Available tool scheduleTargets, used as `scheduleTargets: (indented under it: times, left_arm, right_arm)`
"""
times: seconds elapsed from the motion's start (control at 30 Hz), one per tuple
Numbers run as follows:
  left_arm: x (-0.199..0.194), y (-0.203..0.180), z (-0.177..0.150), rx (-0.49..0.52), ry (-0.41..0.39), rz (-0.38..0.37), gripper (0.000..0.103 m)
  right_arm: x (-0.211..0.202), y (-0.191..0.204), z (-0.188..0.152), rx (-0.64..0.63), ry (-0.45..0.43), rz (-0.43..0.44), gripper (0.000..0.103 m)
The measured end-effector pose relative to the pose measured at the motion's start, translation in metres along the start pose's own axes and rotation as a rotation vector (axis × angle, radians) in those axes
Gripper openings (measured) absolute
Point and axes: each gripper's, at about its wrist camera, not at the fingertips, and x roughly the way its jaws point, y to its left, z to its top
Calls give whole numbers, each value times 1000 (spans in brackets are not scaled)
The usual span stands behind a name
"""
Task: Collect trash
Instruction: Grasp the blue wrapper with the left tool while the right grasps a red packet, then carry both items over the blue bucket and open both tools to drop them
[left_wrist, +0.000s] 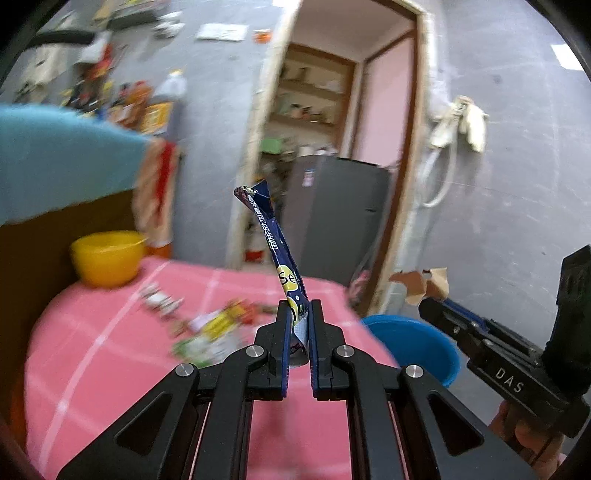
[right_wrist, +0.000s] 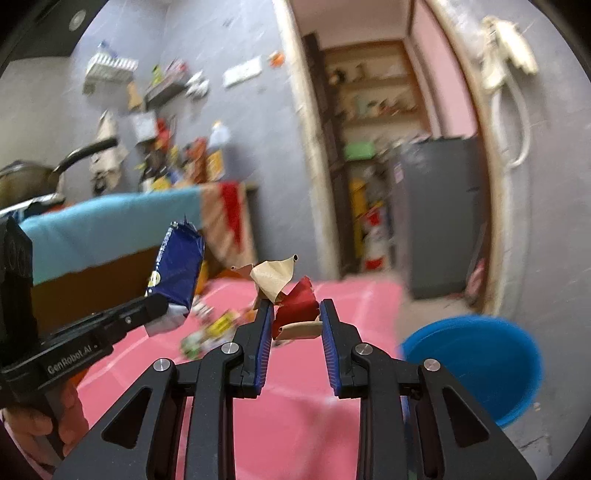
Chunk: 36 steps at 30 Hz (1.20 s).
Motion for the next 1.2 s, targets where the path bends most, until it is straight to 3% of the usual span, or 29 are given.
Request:
scheduleTargets:
  times: [0.13,0.3,0.53,0.67,0.97,1.03,1.1,1.2]
  left_arm:
    - [28,-32,10,28,5,-88,6]
    - [71,-65,18,47,44,-183,7]
    - [140,-98,17,24,211,-261,7]
    - [183,-101,14,-4,321,-257,7]
    - [240,-97,-2,-45,463,-228,9]
    - [246,-95,-6,-52,484,-221,12]
    - [246,-91,-9,-62,485,-217,24]
    - [241,-82,-10,-71,468,-216,29]
  right_arm:
    - [-14,-35,11,7,-45,-114,24]
    - [-18,-77,15,28,-36,-238,24]
    - [-2,-127,-8,103,65,-332,24]
    - [11,-148,-23,157,127,-342,25]
    - [41,-178,-40,254,214,-335,28]
    - [45,-179,-39,257,218,-334,37]
    - [49,-181,-37,258,221,-332,39]
    - [50,-181,-37,264,219,-332,40]
